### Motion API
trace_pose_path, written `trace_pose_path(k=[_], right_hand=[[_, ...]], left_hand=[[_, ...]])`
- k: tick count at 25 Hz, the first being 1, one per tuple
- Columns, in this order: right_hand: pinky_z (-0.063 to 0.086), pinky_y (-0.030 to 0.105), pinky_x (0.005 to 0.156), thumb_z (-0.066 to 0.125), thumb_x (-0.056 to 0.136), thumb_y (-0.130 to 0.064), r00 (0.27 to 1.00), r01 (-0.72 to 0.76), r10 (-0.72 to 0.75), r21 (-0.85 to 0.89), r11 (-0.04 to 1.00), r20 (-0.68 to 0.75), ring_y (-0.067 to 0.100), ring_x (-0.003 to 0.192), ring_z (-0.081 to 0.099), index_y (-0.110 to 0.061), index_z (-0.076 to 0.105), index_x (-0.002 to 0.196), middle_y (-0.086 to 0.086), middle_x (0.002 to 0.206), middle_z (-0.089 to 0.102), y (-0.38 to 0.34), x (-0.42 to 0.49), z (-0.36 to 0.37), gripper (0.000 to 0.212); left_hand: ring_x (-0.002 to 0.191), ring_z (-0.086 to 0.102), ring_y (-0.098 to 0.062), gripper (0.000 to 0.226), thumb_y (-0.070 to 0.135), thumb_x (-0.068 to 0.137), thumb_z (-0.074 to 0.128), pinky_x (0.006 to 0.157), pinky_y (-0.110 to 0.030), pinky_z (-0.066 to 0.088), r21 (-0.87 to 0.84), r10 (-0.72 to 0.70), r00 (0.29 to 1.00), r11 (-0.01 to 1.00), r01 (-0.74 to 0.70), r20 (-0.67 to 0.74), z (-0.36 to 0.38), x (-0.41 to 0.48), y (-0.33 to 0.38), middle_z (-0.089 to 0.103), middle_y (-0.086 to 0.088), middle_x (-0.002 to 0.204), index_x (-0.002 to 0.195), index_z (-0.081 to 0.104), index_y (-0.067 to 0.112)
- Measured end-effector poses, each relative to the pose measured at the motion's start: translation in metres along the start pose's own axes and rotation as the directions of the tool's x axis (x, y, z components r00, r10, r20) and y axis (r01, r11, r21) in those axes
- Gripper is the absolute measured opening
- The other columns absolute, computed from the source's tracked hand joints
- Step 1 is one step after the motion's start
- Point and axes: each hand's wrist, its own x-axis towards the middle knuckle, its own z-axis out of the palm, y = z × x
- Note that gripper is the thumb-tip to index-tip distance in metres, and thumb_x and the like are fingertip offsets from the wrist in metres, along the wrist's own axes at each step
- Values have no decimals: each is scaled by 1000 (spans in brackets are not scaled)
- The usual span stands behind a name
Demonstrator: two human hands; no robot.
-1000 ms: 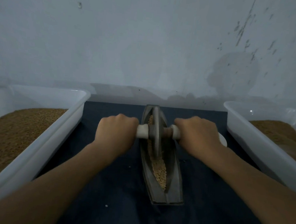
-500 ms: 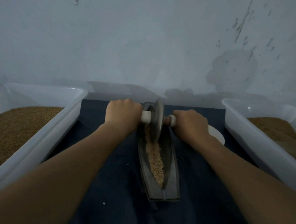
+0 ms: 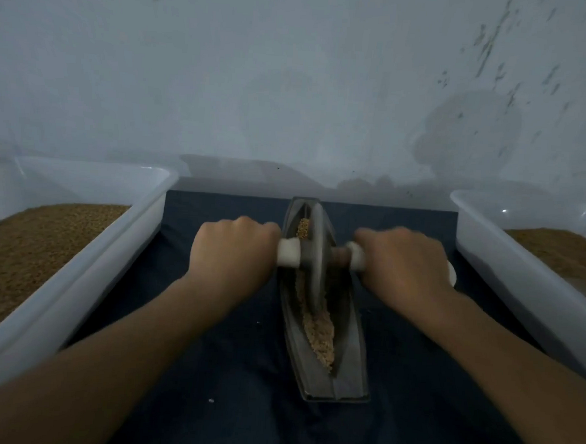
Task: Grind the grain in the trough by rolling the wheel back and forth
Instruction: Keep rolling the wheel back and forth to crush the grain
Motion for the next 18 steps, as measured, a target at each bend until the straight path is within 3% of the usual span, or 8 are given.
trace_pose_path(k=[2, 5, 8, 10, 12, 15, 18], right_hand=[[29, 28, 51, 69, 82, -28, 1000, -9, 9, -41, 999, 2, 26, 66, 58, -31, 48, 78, -3, 73, 58, -6, 35, 5, 22], [46, 33, 59, 66, 85, -31, 998, -34, 36, -33, 999, 57, 29, 76, 63, -29, 54, 84, 0, 82, 64, -5, 50, 3, 12], [26, 25, 47, 70, 78, -29, 1000, 16, -16, 13, 1000, -11, 14, 56, 47, -33, 37, 74, -9, 65, 49, 0, 2, -2, 33], [8, 19, 45, 74, 66, -29, 997, 51, -52, -24, 998, -62, 1, 47, 26, -36, 22, 66, -12, 55, 34, -1, -30, -15, 52], [3, 18, 47, 74, 61, -31, 999, 29, -31, -49, 998, -30, 0, 46, 20, -36, 16, 65, -11, 52, 28, 0, -44, -22, 59], [8, 21, 46, 75, 69, -31, 999, -33, 33, -28, 999, 8, 5, 49, 32, -35, 25, 65, -10, 56, 38, 0, -31, -7, 50], [29, 26, 51, 70, 81, -31, 998, -55, 55, 26, 998, -4, 22, 64, 56, -31, 44, 77, -5, 71, 56, -3, 21, 8, 26]], left_hand=[[57, 40, -20, 12, 31, 85, 61, 53, -33, 32, -54, -97, 993, 993, 101, 63, 14, 21, -4, 35, 5, 65, 82, 53, 23], [60, 42, -21, 7, 30, 87, 59, 55, -34, 35, -80, -117, 988, 989, 126, 103, 9, 29, -4, 38, 4, 69, 91, 59, 24], [51, 31, -16, 24, 32, 80, 67, 49, -31, 27, -54, -14, 1000, 998, 16, 26, -8, 0, -1, 28, 7, 62, 79, 44, 25], [44, 17, -12, 49, 32, 63, 80, 45, -24, 12, -20, 99, 994, 995, -100, -47, -23, -23, -2, 23, 9, 56, 72, 32, 27], [41, 14, -12, 62, 27, 45, 87, 49, -19, 4, -6, 121, 989, 992, -122, -90, -36, -30, -3, 24, 7, 52, 68, 30, 25], [43, 23, -15, 46, 28, 59, 81, 46, -23, 7, 45, 76, 997, 996, -78, 33, -23, -17, 1, 27, 7, 53, 68, 36, 24], [55, 38, -19, 11, 29, 84, 63, 51, -32, 30, -9, -36, 996, 999, 36, 82, 4, 24, -3, 32, 5, 63, 83, 53, 24]])
